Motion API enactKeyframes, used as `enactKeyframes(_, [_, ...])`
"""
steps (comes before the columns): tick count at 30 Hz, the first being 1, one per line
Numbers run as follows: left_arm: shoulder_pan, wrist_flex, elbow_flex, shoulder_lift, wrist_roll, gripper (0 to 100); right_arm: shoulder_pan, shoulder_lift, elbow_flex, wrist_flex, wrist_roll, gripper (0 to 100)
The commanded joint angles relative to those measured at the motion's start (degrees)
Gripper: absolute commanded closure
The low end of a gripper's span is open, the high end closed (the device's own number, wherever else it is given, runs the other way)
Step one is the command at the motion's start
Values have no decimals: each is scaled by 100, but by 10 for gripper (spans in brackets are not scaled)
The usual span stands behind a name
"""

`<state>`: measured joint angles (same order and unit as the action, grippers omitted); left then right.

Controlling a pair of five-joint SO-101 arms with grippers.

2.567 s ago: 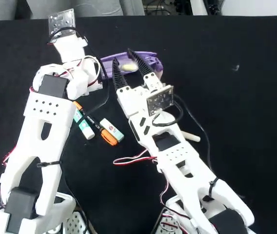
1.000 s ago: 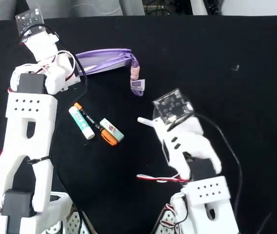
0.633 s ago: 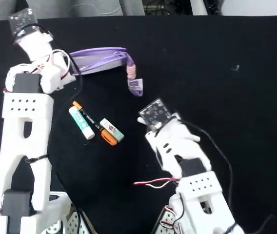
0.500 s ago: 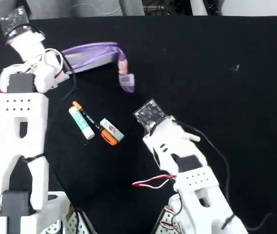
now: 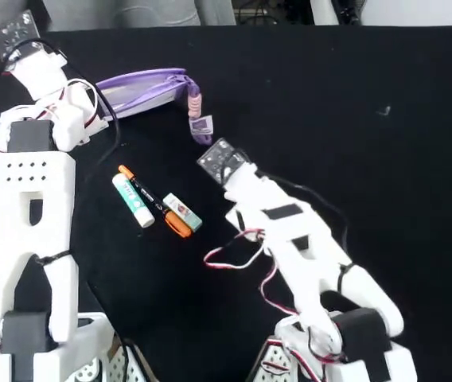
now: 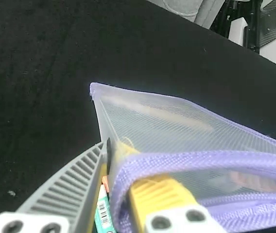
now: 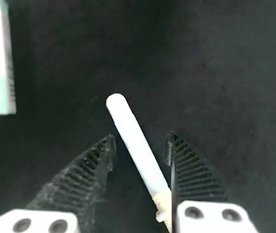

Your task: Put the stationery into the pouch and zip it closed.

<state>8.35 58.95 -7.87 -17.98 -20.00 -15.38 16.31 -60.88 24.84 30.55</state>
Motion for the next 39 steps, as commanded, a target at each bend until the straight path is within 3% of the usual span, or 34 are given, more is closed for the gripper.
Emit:
enactKeyframes(1, [13,-176,92,-53,-26,970,-79,-66,462,299,149,829])
enactKeyframes(7, [13,-176,92,-44,-26,970,-53,-163,523,545,290,834])
enactKeyframes(13, [-31,-369,-127,-53,-35,970,-44,-1033,1473,1468,431,986])
enactKeyframes(19, [-48,-396,-154,-53,-35,970,132,-1455,1965,1864,431,987])
enactKeyframes(26, [-48,-387,-145,-53,-35,970,536,-804,1490,1424,422,987])
enactKeyframes(31, [-48,-387,-145,-62,-35,970,721,400,1051,1407,-79,987])
enactKeyframes(39, [-48,-396,-163,-62,-35,970,554,1420,374,1424,-132,977])
